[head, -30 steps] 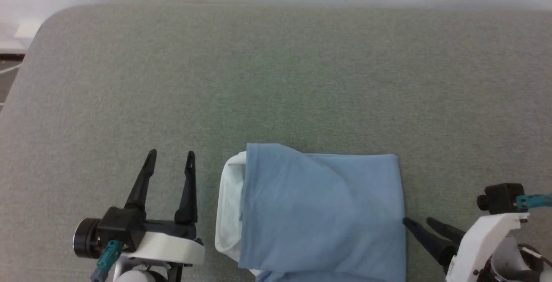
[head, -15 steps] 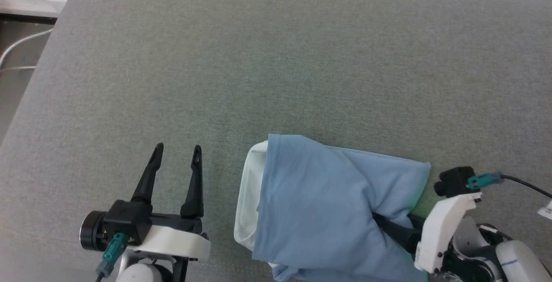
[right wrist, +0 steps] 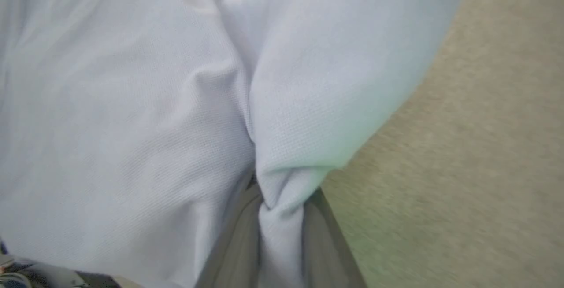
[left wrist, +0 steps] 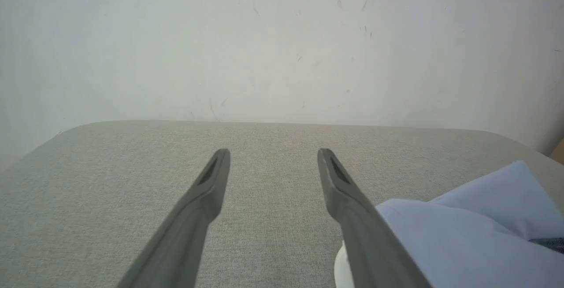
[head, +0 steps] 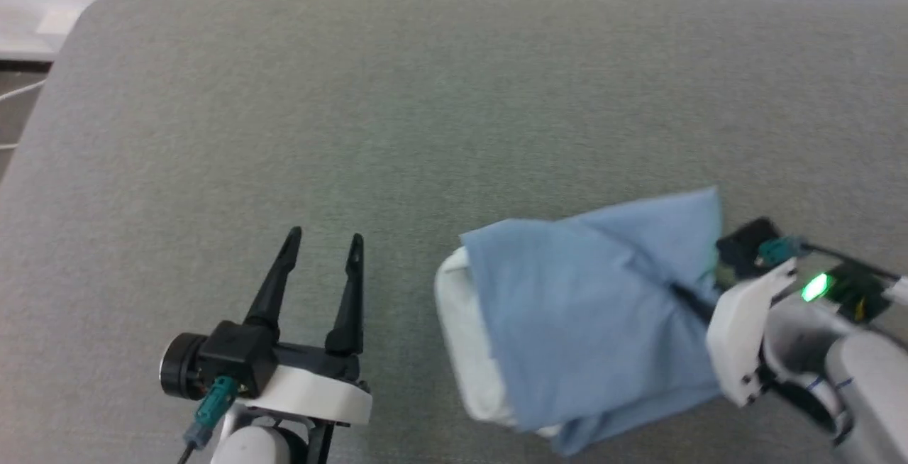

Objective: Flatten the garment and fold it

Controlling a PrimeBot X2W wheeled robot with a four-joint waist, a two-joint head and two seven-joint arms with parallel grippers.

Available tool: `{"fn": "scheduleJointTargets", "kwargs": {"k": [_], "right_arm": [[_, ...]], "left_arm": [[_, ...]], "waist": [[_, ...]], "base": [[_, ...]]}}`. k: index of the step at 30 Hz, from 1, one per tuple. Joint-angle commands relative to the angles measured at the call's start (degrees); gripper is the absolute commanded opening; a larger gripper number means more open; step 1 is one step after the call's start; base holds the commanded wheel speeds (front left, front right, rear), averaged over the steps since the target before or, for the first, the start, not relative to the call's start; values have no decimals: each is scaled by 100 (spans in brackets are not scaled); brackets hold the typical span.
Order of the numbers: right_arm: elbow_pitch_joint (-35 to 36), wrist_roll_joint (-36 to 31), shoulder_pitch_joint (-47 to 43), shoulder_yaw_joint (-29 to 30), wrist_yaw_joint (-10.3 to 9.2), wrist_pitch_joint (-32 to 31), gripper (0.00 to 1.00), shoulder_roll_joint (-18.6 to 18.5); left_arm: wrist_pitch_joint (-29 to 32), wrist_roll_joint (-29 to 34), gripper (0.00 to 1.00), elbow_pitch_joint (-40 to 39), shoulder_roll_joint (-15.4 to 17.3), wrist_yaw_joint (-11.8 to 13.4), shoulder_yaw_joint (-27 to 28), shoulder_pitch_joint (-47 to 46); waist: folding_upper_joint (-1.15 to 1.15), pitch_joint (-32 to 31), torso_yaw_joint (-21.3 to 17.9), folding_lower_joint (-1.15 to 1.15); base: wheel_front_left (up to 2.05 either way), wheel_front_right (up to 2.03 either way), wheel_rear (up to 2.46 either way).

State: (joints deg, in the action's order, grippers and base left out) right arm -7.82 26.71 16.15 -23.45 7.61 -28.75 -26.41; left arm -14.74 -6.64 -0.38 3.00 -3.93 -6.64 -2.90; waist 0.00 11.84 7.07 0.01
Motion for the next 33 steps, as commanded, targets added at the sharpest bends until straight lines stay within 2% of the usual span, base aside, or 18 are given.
{"fn": "scheduleJointTargets", "kwargs": {"k": [1,7,12,18,26,33], "right_arm": [[69,-161,221,-13,-12,-8,0,-179],[257,-908,994,-200,-12,-200,0,-1091],[208,-1039,1505,-433,-12,-317,0,-1681],[-283,-1115,1838,-143,-12,-87,0,-2227],[-1463,-1363,1861,662,-12,533,0,-2476],[-2319,-1781,1917,1501,-12,1095,0,-2423]], "left_arm": [[-26,-14,100,-17,-13,7,-59,-109],[-26,-47,100,-62,-13,47,-384,-355],[-26,-157,100,-127,-13,-18,-420,-626],[-26,-111,100,-366,-13,-167,-392,-975],[-26,22,100,-573,-13,-267,-390,-1280],[-26,84,100,-619,-13,-311,-334,-1394]], "waist": [[0,9,-418,-1],[0,420,-1044,-1],[0,936,-1484,-1],[0,1465,-1689,-1],[0,1996,-1620,-1],[0,2364,-1452,-1]], "base": [[0,0,0],[0,0,0],[0,0,0],[0,0,0],[0,0,0],[0,0,0]]}}
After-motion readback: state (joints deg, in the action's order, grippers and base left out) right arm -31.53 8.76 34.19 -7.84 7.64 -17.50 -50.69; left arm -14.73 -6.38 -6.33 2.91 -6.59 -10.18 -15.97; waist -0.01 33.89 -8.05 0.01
